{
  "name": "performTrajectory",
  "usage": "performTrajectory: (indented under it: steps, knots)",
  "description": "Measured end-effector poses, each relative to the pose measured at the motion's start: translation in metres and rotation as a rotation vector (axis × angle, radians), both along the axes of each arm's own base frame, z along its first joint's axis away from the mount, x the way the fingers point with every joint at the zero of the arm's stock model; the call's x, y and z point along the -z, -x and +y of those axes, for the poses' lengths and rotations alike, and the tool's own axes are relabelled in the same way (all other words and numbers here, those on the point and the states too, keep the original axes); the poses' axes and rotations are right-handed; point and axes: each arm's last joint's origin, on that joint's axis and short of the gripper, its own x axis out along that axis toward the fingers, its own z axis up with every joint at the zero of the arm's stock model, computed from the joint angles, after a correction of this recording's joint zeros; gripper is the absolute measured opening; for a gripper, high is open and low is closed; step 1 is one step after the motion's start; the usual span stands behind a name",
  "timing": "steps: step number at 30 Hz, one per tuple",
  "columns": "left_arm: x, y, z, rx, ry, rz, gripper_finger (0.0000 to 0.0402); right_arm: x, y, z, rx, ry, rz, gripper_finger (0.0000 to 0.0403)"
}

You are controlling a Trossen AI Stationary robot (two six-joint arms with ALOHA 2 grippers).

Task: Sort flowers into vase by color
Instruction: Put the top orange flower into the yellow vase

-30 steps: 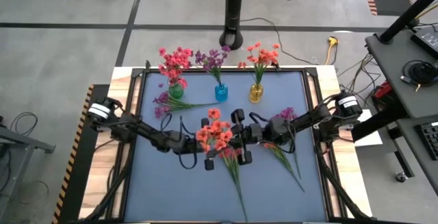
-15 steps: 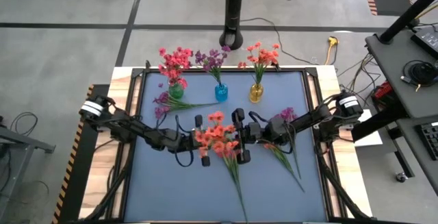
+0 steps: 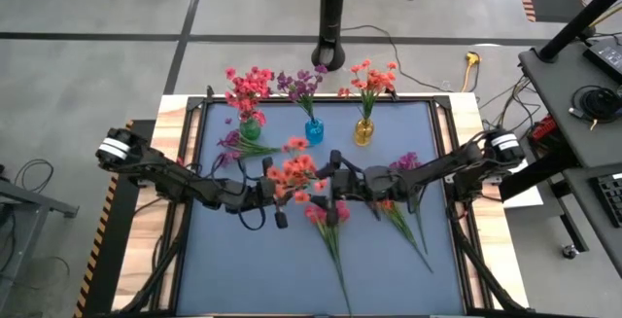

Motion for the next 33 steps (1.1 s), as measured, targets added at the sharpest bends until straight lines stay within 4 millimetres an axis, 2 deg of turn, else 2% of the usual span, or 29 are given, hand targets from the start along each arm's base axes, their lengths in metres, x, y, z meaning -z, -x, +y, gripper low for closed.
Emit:
performTrajectory:
  steps: [5,9,14,22,24,27,33]
  knots:
    - [0.001,-0.001,-0.002,0.004,0.007,0.002,0.0006,-0.009,-0.012,0.001,0.052,0.018,0.090,0.0222]
    - [0.002,-0.002,-0.002,0.002,0.006,0.006,0.0008,-0.015,-0.017,0.002,0.054,0.026,0.114,0.0197]
    - [0.002,-0.001,-0.002,0.002,0.007,0.007,0.0009,-0.015,-0.017,0.002,0.054,0.034,0.116,0.0142]
    - [0.003,-0.001,-0.002,0.002,0.021,0.006,0.0020,-0.011,-0.014,0.001,0.052,-0.003,0.130,0.0030]
    - [0.003,-0.001,-0.002,0.002,0.021,0.008,0.0030,-0.011,-0.014,0.001,0.052,0.004,0.133,0.0017]
    - [0.003,-0.001,-0.002,-0.002,0.020,0.009,0.0053,-0.011,-0.014,0.001,0.050,0.005,0.133,0.0019]
    - [0.007,0.000,0.001,-0.094,-0.036,0.058,0.0127,-0.017,-0.007,-0.007,0.066,0.013,0.184,0.0018]
